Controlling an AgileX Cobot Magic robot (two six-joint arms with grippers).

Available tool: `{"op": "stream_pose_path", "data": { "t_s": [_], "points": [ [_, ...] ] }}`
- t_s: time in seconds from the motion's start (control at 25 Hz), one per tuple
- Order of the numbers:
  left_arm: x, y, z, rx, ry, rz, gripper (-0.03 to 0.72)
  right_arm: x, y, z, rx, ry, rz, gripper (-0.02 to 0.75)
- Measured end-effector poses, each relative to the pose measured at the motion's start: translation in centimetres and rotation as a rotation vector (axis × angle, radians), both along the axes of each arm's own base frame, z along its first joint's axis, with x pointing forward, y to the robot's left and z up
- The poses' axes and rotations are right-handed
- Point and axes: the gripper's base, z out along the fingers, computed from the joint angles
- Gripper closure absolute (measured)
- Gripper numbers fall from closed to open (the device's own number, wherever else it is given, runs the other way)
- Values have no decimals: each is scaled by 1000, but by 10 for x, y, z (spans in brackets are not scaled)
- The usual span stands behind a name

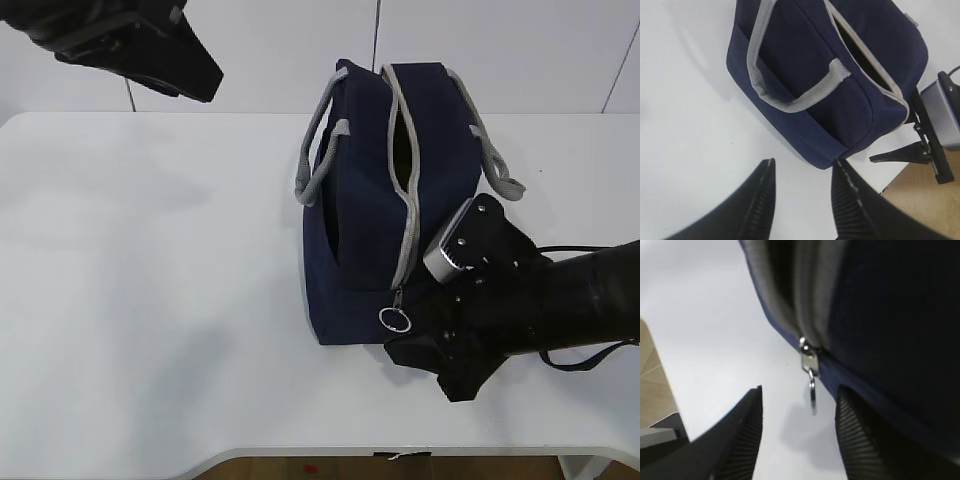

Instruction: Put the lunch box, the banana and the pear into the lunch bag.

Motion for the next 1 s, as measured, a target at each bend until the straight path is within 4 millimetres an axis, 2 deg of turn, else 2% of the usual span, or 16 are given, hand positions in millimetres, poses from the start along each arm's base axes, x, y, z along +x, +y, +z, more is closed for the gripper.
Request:
{"op": "stream_pose_path", "data": {
  "t_s": [0.44,0.84,1.0],
  "points": [
    [0,0,0,0,0,0,402,3,1,-3,14,-17,-10,465],
    [0,-1,0,-9,4,0,402,6,1,-9,30,-3,-34,538],
    [0,-1,0,-13,6,0,402,6,1,-10,29,2,-35,630]
  ]
}}
